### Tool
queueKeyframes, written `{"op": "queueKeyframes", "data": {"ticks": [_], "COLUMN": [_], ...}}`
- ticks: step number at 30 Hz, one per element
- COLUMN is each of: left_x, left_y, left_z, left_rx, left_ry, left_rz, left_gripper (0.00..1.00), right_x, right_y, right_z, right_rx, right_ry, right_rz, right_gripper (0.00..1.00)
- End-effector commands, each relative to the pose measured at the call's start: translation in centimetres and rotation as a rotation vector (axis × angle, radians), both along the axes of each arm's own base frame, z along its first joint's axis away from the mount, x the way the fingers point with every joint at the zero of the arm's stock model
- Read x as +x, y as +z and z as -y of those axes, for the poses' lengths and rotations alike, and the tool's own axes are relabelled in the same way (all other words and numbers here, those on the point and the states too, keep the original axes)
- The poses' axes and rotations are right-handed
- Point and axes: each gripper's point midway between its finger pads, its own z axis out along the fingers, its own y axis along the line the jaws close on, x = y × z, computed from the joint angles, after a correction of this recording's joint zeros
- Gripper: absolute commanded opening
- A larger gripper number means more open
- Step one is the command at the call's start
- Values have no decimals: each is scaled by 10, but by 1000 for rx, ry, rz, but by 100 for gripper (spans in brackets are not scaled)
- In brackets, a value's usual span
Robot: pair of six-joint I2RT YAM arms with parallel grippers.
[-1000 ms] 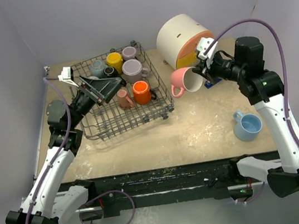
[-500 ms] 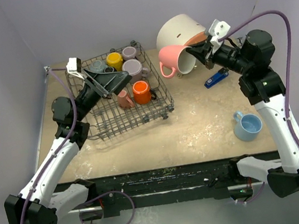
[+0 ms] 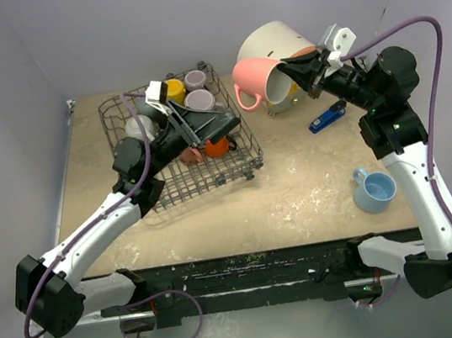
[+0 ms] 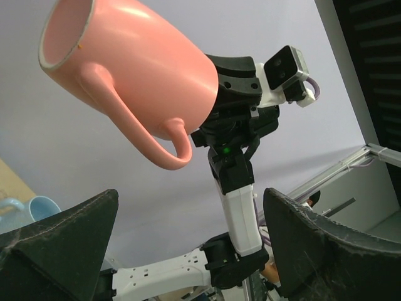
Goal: Load the cups into the dish rack
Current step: Turn the cup upside down in the dish rack.
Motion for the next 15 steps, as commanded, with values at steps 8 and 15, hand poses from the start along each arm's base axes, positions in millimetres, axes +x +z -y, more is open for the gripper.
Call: {"op": "queueKeyframes", "data": {"ticks": [8,15], "left_x": [-9,-2], "left_y": [32,28], "left_z": [33,41], "left_rx": [-87,-110], "left_ry": [-41,-42], "left_rz": [53,-22], "left_gripper": [97,76], "right_x": [-41,-50], "right_y": [46,41], "right_z": [-10,-14], "right_rx": [27,5], "right_ry": [124,173], "right_rz": [234,257], "right_gripper": [0,0]}}
